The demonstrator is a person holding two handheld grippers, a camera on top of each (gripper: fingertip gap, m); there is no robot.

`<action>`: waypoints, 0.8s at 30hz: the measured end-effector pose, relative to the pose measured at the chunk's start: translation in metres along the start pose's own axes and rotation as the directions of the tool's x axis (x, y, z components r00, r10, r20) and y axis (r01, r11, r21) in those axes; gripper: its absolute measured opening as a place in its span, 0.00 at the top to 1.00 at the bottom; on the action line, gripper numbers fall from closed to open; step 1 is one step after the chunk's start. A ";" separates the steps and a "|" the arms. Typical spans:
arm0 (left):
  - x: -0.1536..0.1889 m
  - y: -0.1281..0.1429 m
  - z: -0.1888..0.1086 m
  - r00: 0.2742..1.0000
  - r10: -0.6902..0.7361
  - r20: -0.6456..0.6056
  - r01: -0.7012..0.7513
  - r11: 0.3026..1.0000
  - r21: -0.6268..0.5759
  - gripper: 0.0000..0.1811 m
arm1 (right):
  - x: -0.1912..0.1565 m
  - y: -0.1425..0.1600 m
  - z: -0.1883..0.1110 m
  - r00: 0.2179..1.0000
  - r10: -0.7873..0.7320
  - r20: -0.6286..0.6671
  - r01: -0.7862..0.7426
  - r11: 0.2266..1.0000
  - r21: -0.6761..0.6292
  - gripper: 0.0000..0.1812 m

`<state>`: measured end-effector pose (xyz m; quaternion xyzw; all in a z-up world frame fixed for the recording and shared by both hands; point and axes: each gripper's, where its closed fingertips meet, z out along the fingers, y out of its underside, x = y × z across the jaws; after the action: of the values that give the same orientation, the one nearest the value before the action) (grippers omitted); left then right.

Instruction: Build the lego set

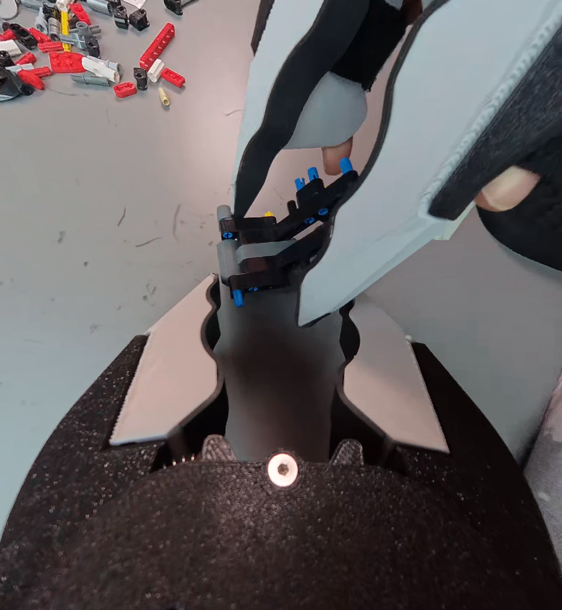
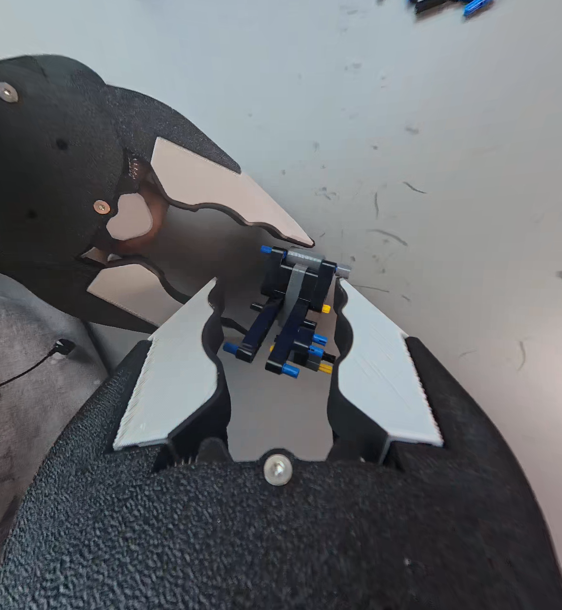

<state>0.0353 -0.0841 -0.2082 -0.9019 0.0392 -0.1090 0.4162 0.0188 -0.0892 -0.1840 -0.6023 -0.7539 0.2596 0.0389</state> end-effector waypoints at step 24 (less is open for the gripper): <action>0.006 0.007 0.003 0.987 -0.025 -0.160 0.017 0.999 -0.050 0.66 | 0.010 0.007 0.013 0.896 -0.441 -0.058 0.422 0.883 -0.206 0.67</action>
<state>0.0422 -0.0870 -0.2146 -0.9004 0.0655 -0.1847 0.3884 0.0175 -0.0833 -0.2008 -0.4329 -0.8870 0.1407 0.0776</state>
